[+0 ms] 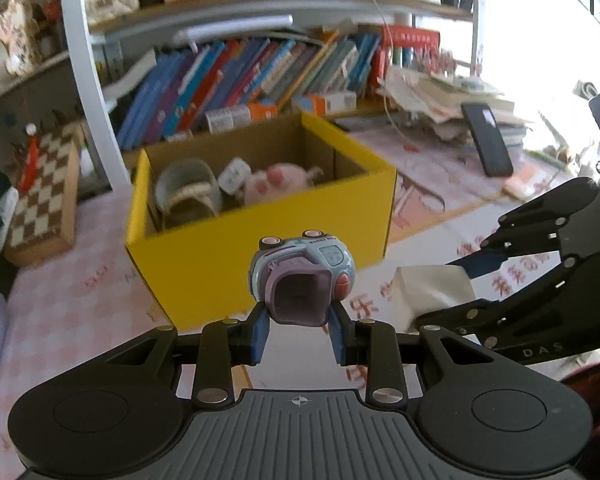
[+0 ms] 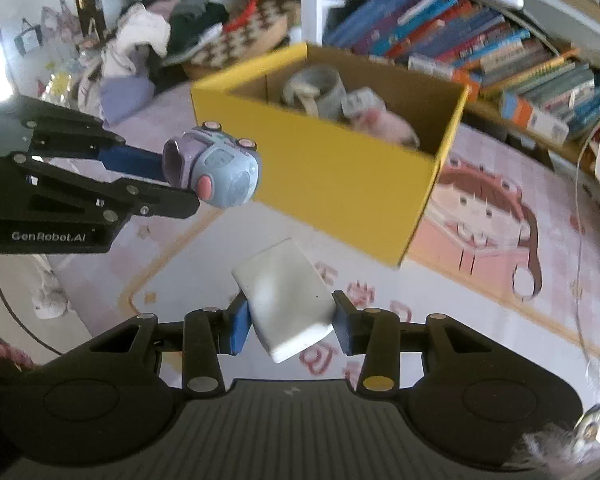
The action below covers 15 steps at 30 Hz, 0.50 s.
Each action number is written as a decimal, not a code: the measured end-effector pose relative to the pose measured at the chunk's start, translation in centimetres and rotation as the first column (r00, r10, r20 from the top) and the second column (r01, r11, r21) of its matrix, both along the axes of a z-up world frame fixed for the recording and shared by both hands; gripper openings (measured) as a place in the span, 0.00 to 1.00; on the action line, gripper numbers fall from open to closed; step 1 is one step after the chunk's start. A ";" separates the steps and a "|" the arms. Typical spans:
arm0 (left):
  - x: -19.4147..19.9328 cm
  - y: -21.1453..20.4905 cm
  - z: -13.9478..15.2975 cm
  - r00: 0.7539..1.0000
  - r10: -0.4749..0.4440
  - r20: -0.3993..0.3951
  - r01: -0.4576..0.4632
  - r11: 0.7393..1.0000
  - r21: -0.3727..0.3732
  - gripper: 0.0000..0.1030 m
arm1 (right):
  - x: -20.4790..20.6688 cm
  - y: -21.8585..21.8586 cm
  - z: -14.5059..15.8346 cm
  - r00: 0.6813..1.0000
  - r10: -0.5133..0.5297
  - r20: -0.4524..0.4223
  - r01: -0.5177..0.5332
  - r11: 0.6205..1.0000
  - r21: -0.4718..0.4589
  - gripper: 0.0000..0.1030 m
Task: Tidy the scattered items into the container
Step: 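Carry the toy car in the left gripper and the block in the right gripper over the box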
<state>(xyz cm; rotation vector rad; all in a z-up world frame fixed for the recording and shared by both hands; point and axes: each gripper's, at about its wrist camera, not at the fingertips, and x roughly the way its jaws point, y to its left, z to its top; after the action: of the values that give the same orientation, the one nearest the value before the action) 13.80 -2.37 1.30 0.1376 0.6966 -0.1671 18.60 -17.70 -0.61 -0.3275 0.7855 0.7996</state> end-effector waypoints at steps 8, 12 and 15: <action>1.1 0.9 2.8 0.996 0.006 0.085 -0.007 1.000 0.014 0.29 | 1.4 1.2 4.0 0.994 0.035 0.106 -0.040 0.998 0.047 0.38; 2.3 1.4 3.7 0.993 0.013 0.118 -0.016 1.000 0.023 0.29 | 2.5 1.6 4.9 0.990 0.037 0.137 -0.044 0.998 0.051 0.38; 3.1 1.7 4.2 0.990 0.016 0.138 -0.021 0.999 0.030 0.29 | 3.4 1.9 5.6 0.987 0.037 0.158 -0.046 0.998 0.053 0.38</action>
<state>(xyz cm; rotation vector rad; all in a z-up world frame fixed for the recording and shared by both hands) 16.87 -0.69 5.50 0.1715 0.5631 -0.1275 22.00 -15.83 4.96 -0.3522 0.6094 0.8232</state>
